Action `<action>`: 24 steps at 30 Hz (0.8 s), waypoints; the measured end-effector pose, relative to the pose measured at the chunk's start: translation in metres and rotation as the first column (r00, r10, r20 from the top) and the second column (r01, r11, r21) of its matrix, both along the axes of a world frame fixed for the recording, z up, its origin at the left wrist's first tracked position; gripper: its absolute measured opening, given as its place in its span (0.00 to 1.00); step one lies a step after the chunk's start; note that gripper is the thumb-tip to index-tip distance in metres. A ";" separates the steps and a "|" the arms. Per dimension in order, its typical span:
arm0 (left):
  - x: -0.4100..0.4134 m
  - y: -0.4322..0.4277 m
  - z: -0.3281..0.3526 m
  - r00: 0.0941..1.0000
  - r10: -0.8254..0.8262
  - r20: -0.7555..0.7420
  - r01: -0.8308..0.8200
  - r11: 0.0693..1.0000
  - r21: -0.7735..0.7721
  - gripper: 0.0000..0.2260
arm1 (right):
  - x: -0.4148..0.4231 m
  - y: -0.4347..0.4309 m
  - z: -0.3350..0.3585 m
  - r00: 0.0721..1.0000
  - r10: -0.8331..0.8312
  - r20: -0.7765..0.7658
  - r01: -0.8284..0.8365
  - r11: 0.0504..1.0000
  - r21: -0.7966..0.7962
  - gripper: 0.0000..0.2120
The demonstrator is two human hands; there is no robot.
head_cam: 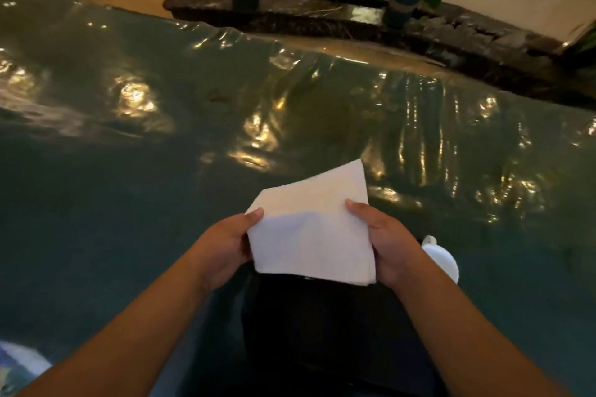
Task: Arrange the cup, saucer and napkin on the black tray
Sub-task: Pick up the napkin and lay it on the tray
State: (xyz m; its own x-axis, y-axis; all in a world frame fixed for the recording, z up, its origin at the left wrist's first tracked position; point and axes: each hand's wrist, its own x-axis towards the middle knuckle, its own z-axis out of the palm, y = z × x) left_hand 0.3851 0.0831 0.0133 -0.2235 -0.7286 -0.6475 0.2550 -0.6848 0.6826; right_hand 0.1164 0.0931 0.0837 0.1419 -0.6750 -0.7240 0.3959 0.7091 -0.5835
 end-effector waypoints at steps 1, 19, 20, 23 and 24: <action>-0.009 -0.005 0.006 0.999 0.002 0.033 -0.001 1.000 -0.024 0.22 | -0.016 0.003 -0.001 1.000 -0.016 -0.025 0.017 0.999 0.027 0.19; -0.116 0.020 0.011 0.849 -0.207 0.487 0.271 0.960 -0.064 0.12 | -0.135 0.084 -0.029 0.889 -0.081 -0.451 0.082 0.996 -0.016 0.09; -0.119 0.028 0.003 0.838 -0.193 0.510 0.263 0.962 -0.068 0.12 | -0.136 0.092 -0.033 0.867 -0.055 -0.495 0.057 0.998 -0.011 0.09; -0.121 0.053 -0.016 0.822 -0.224 0.523 0.278 0.960 -0.026 0.10 | -0.141 0.118 -0.051 0.819 0.015 -0.573 0.003 1.000 0.030 0.08; -0.120 0.062 -0.022 0.826 -0.251 0.504 0.294 0.956 -0.005 0.12 | -0.142 0.126 -0.056 0.812 0.043 -0.582 -0.021 0.999 0.044 0.09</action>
